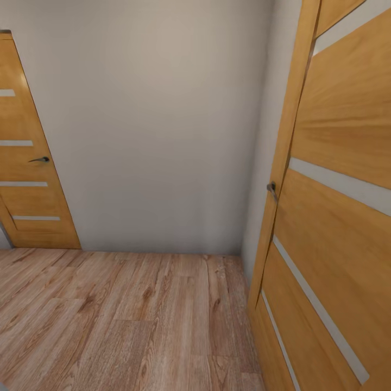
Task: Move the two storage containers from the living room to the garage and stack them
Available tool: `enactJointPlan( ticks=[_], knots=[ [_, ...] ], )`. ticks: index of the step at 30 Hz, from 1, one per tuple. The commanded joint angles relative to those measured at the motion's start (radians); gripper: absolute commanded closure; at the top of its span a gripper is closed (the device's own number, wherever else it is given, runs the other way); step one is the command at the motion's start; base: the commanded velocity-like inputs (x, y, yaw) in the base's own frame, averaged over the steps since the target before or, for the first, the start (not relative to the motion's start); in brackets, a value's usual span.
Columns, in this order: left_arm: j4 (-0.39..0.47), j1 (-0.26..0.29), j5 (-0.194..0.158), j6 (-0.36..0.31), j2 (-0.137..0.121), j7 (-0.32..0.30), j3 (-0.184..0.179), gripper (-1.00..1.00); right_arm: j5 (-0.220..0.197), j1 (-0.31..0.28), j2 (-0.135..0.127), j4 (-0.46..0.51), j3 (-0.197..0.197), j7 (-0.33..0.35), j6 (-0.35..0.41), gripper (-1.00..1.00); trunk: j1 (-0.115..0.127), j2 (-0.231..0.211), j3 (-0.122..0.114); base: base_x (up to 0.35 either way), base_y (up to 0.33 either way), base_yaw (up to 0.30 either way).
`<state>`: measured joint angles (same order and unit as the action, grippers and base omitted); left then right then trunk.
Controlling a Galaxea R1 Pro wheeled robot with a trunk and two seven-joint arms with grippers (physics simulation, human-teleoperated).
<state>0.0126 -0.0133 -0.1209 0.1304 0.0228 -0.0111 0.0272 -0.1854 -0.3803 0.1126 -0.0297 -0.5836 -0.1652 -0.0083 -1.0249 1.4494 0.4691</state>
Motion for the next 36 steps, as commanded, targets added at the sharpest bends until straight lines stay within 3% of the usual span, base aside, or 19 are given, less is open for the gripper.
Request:
enactJointPlan(
  ticks=[1,9,19,28,36],
  knots=[
    [0.001,-0.001,-0.008,0.001,0.000,-0.001,0.002,-1.00,-0.009,0.006,-0.006,-0.003,-0.009,0.011,-0.001,-1.00,0.000,0.000,0.001,0.000,0.000,0.000],
    [0.001,-0.001,-0.008,0.002,0.000,-0.001,0.002,-1.00,-0.010,0.039,-0.055,-0.003,-0.009,0.079,-0.002,-1.00,0.000,0.000,0.001,0.000,0.000,0.000],
    [0.001,-0.001,-0.008,0.001,0.000,-0.001,0.002,-1.00,-0.071,0.101,-0.119,-0.003,-0.009,0.109,-0.004,-1.00,0.000,0.000,0.001,0.000,0.000,0.000],
    [0.001,-0.001,-0.008,0.001,0.000,-0.001,0.002,-1.00,-0.079,0.162,-0.149,-0.003,-0.009,0.117,-0.004,-1.00,0.000,0.000,0.001,0.000,0.000,0.000],
    [0.001,-0.001,-0.008,0.001,0.000,-0.001,0.002,-1.00,-0.079,0.225,-0.155,-0.003,-0.009,0.118,-0.004,-1.00,0.000,0.000,0.001,0.000,0.000,0.000]
  ],
)
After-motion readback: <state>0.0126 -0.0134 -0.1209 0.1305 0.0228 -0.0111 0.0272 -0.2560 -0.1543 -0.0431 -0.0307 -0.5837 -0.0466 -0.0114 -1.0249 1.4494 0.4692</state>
